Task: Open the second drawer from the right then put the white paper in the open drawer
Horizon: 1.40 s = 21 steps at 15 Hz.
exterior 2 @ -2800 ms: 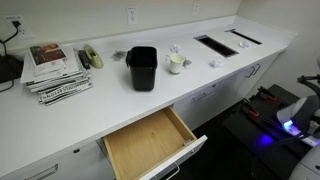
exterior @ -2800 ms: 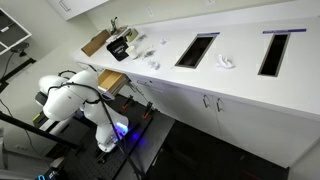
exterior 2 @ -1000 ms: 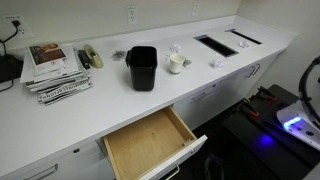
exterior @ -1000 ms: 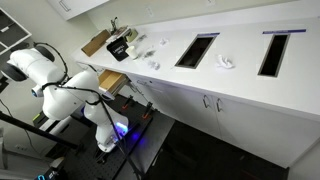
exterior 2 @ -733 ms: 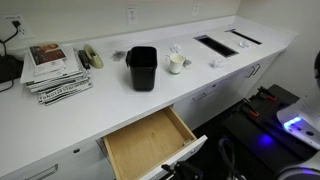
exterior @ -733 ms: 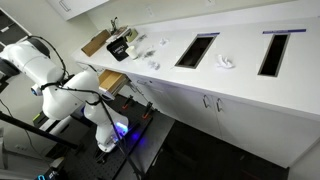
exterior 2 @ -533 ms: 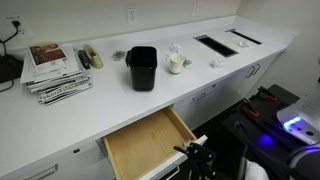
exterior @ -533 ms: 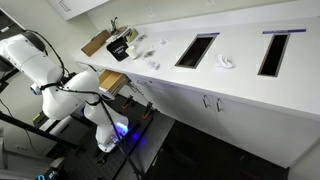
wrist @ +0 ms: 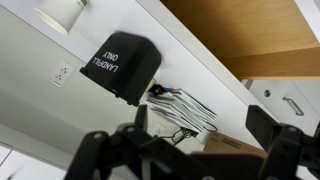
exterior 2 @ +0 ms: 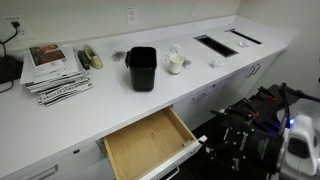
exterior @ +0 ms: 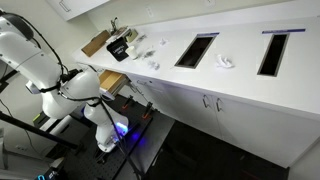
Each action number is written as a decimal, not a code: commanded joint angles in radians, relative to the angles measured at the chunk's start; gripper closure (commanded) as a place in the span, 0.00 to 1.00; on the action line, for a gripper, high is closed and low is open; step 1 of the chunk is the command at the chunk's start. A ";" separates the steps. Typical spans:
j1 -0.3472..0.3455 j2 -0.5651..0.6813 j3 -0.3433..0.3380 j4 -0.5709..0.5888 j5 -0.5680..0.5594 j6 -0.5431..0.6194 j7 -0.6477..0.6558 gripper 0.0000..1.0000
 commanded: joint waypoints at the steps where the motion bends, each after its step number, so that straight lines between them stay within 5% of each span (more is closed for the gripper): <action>1: -0.044 -0.016 0.047 -0.016 -0.002 -0.008 0.005 0.00; 4: -0.055 -0.019 0.045 -0.018 0.030 -0.041 -0.021 0.00; 15: -0.205 -0.553 0.082 -0.289 0.708 -0.262 -0.201 0.00; 21: -0.157 -0.894 -0.183 -0.524 0.671 -0.078 -0.410 0.00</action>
